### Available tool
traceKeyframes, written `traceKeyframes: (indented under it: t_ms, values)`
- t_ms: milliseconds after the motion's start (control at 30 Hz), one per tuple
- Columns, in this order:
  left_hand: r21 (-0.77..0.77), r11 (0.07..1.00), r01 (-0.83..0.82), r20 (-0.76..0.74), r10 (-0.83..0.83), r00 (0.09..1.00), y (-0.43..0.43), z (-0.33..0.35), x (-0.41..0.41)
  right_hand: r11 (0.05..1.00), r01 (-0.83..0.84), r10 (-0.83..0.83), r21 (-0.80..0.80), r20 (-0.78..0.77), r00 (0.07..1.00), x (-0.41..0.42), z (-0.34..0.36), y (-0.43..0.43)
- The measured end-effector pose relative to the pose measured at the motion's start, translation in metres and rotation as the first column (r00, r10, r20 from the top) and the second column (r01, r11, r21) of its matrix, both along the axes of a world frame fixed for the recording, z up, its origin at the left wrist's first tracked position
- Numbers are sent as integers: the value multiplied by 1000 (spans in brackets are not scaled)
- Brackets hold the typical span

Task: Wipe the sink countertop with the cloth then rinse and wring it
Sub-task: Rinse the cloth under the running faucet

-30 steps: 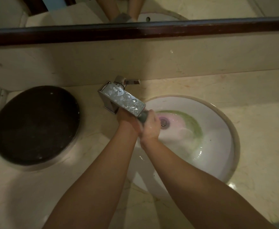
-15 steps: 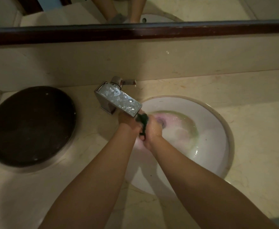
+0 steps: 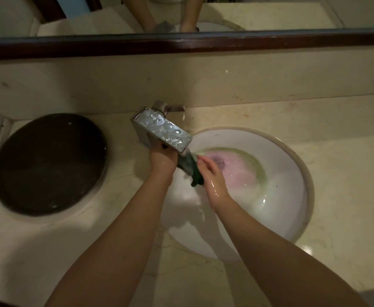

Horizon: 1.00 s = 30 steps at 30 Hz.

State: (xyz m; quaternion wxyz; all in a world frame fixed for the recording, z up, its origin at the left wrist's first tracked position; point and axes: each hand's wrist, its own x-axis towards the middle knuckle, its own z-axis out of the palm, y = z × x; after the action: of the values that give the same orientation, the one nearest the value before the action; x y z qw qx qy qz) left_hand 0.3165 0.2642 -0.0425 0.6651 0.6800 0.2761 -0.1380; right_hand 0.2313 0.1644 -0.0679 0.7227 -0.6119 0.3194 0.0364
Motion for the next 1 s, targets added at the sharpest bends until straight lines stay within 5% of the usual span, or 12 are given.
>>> traceKeyframes:
  t_ms: [167,300,433,600,800,1000]
  values:
    - [-135,989,-54,43,61,997,5,5,7,896,-176,247,-407,130,960,-7,-10,2]
    - [-181,983,25,33,-19,999,7,3,0,908,-79,95,-411,17,995,2,-6,0]
    - [-206,978,-30,-65,17,998,6,-2,-9,981,191,-192,-17,-135,972,15,-3,-5]
    - [-420,900,-118,-132,68,989,1,3,-16,791,416,-304,448,-303,903,19,-2,0]
    - [-472,865,-170,-158,107,982,-2,5,-18,763,350,-213,544,-300,930,30,-5,19]
    - [-539,809,-233,-209,139,968,-12,12,-8,865,381,-269,326,-339,902,54,-3,44]
